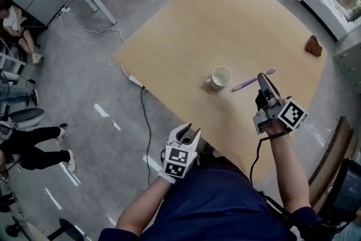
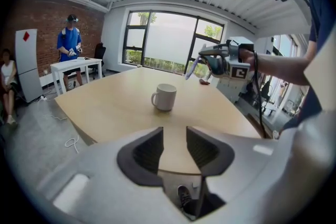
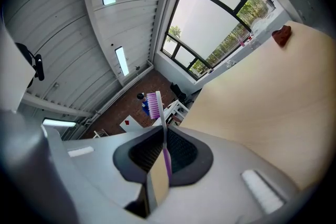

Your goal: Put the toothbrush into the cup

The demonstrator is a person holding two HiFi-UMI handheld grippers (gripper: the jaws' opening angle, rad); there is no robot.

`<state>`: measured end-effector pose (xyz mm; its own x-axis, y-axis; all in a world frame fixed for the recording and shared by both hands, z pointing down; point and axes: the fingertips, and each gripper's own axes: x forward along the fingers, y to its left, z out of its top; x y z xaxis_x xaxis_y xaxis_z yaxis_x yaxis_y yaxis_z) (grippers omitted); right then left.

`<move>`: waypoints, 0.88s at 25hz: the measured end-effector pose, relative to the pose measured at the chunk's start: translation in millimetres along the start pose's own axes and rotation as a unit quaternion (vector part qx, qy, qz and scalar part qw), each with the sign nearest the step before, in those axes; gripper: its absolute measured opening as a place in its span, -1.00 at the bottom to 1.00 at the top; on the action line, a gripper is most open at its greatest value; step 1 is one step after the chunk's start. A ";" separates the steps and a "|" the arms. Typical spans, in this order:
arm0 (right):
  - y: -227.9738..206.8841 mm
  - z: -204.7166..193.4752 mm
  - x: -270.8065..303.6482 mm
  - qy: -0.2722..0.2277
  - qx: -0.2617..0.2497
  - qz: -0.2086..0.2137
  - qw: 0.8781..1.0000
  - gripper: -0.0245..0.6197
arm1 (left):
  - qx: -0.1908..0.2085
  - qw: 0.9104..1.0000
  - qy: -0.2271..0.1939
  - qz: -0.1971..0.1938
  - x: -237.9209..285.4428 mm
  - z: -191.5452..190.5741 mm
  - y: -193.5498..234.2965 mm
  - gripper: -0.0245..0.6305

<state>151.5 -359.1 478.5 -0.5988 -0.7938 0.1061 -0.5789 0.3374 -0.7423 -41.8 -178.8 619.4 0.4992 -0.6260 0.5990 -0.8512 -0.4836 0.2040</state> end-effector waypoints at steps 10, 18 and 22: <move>-4.6 11.0 48.9 0.009 -0.022 -0.025 0.999 -0.83 | -0.018 1.000 0.015 0.006 -3.5 -6.2 20.5 -0.50; -25.0 -2.0 66.7 0.023 -0.019 -0.030 0.999 -0.83 | -0.021 0.999 0.025 0.009 1.6 -10.6 18.6 -0.50; -38.6 -8.7 71.3 0.040 -0.025 -0.052 0.998 -0.82 | -0.025 0.999 0.029 0.010 4.1 -10.2 20.7 -0.50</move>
<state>126.3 -424.3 520.6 -0.5757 -0.7835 0.2341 -0.6652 0.2822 -0.6913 -59.1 -185.2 634.0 0.4726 -0.5981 0.6472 -0.8687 -0.4396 0.2282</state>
